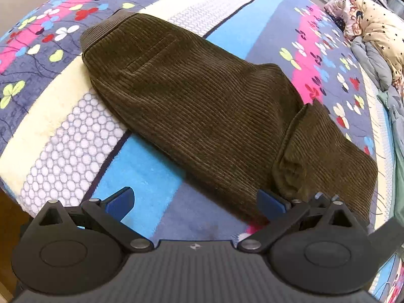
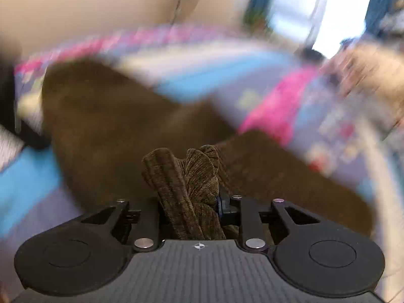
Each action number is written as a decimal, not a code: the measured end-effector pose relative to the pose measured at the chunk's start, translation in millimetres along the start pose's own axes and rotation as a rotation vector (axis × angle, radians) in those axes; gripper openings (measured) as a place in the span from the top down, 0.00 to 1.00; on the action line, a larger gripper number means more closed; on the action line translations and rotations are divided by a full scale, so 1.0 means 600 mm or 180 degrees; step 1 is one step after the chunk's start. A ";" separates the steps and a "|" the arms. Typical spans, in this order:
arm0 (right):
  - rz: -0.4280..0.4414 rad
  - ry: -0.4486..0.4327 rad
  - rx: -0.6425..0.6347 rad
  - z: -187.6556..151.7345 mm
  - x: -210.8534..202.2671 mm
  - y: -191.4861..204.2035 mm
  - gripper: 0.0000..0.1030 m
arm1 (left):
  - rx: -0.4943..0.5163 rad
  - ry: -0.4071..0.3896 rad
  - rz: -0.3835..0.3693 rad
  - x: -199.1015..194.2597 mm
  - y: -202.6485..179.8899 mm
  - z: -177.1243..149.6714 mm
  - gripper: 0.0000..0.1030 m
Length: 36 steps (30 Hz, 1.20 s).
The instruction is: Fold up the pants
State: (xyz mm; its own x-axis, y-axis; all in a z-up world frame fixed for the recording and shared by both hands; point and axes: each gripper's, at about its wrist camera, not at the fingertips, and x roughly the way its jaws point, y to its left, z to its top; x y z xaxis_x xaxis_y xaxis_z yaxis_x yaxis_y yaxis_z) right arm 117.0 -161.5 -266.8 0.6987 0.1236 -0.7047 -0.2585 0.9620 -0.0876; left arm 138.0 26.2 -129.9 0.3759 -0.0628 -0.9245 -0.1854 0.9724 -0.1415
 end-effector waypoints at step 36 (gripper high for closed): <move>0.0631 0.0021 0.2172 -0.187 -0.288 -0.406 0.03 | 0.1172 -0.0290 -0.1266 0.037 -0.189 -0.098 0.00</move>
State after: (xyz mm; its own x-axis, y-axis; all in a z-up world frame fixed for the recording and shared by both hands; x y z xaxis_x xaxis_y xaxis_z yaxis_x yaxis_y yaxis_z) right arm -15.2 -444.3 -202.7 0.6772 0.3127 -0.6661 0.0966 0.8596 0.5018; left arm 113.9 -98.9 -155.0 0.4324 -0.4377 -0.7883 0.3109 0.8930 -0.3253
